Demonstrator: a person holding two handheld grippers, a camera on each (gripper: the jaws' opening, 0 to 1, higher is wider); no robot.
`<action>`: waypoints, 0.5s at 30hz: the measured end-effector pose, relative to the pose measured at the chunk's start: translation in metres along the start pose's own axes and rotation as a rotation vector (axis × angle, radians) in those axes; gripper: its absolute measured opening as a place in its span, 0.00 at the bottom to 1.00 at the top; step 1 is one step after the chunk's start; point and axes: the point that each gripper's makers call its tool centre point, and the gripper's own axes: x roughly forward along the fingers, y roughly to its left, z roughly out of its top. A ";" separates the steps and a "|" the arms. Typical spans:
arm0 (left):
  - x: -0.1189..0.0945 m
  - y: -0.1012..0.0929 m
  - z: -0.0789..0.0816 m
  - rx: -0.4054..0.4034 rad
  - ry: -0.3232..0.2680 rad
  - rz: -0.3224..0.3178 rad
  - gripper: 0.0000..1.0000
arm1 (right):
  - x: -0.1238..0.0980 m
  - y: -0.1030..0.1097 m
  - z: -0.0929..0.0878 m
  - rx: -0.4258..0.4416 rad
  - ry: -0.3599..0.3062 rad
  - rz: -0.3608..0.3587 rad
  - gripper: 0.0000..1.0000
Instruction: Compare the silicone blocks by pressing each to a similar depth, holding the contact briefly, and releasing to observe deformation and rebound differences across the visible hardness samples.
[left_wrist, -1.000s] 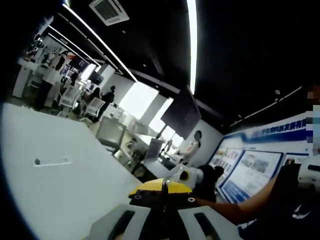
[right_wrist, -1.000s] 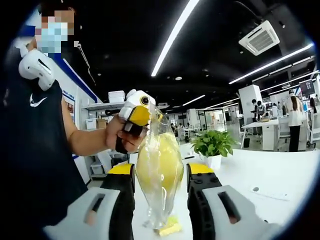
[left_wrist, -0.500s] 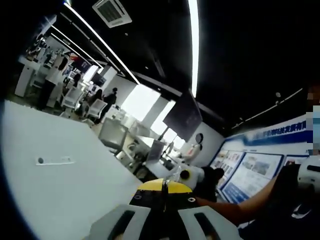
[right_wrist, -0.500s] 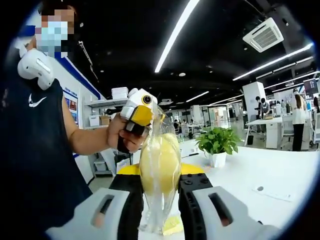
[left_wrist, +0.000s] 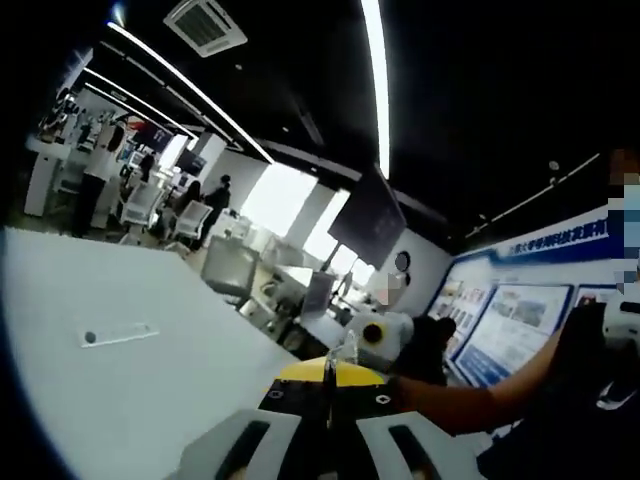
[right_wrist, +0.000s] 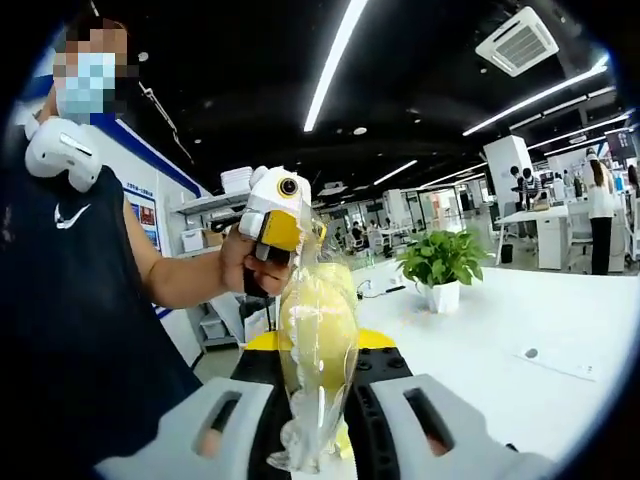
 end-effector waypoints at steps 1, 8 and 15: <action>0.000 0.002 -0.001 -0.002 0.004 0.001 0.00 | 0.000 0.000 -0.001 0.008 0.008 -0.002 0.09; 0.003 0.006 -0.006 0.009 0.022 0.012 0.00 | -0.004 -0.001 -0.007 0.081 0.038 -0.002 0.07; 0.002 0.006 -0.013 0.022 0.021 0.013 0.00 | -0.005 0.002 -0.013 0.117 0.072 -0.015 0.04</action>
